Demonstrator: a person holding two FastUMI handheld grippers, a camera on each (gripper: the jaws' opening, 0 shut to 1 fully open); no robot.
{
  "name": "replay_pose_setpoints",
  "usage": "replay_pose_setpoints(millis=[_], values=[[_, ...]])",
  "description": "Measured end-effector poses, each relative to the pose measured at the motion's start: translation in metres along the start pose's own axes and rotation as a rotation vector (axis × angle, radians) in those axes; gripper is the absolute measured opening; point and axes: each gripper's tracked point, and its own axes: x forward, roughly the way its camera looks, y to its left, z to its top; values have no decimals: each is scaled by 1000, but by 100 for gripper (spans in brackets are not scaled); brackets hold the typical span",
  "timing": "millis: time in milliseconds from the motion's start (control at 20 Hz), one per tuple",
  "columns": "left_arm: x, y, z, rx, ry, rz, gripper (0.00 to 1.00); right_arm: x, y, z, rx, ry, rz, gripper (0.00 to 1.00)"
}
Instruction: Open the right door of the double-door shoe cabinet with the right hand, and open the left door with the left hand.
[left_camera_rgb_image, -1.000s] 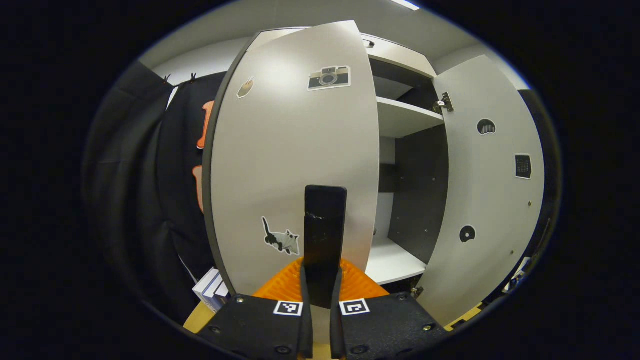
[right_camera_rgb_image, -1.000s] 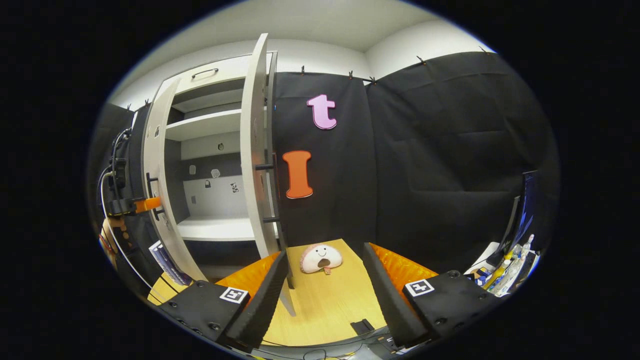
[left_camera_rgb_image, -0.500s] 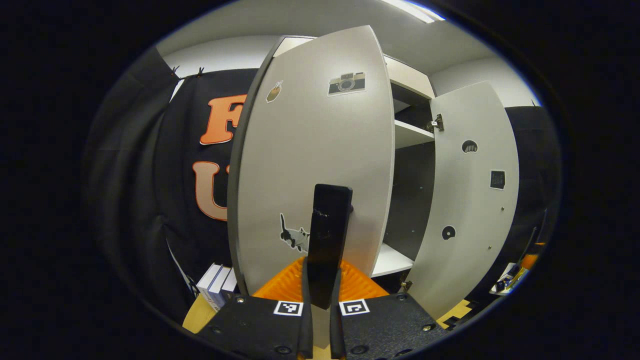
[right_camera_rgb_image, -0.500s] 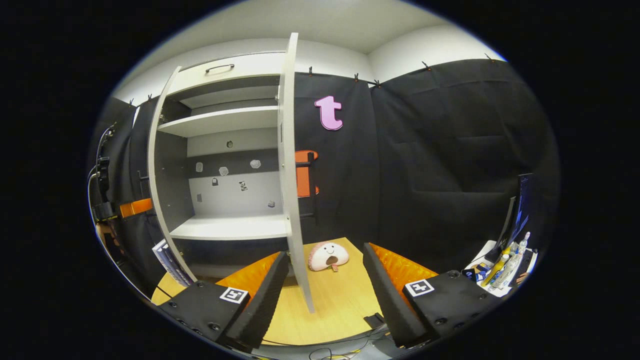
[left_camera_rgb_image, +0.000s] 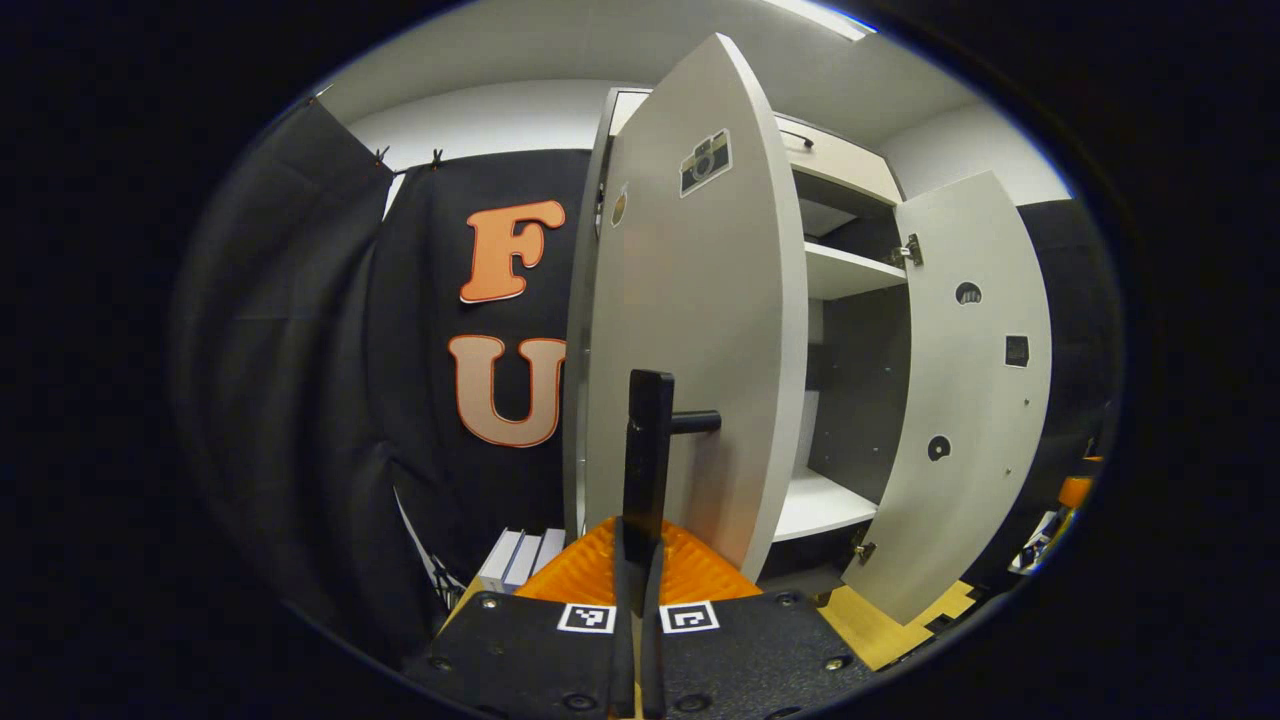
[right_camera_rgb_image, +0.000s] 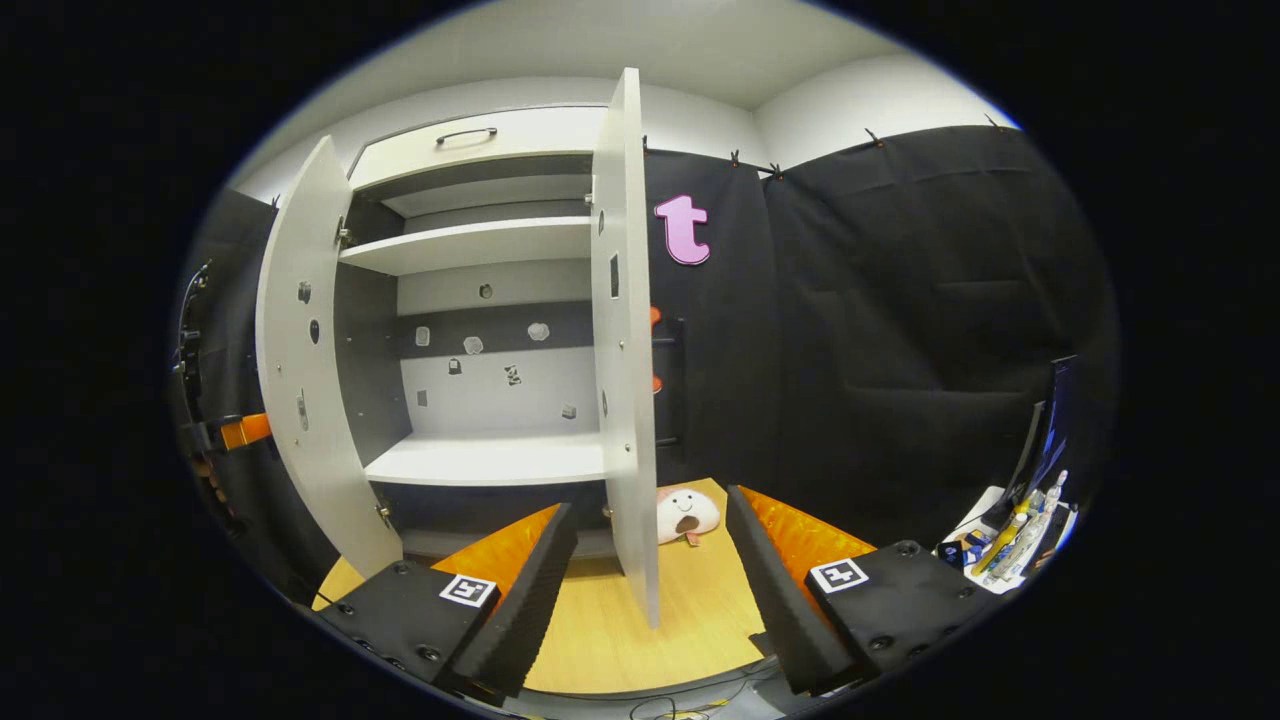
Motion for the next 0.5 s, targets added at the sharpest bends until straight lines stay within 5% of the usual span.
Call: replay_pose_setpoints(millis=[500], values=[[-9, 45, 2, -15, 2, 33, 0, 10, 38, 13, -25, -25, 65, 98]])
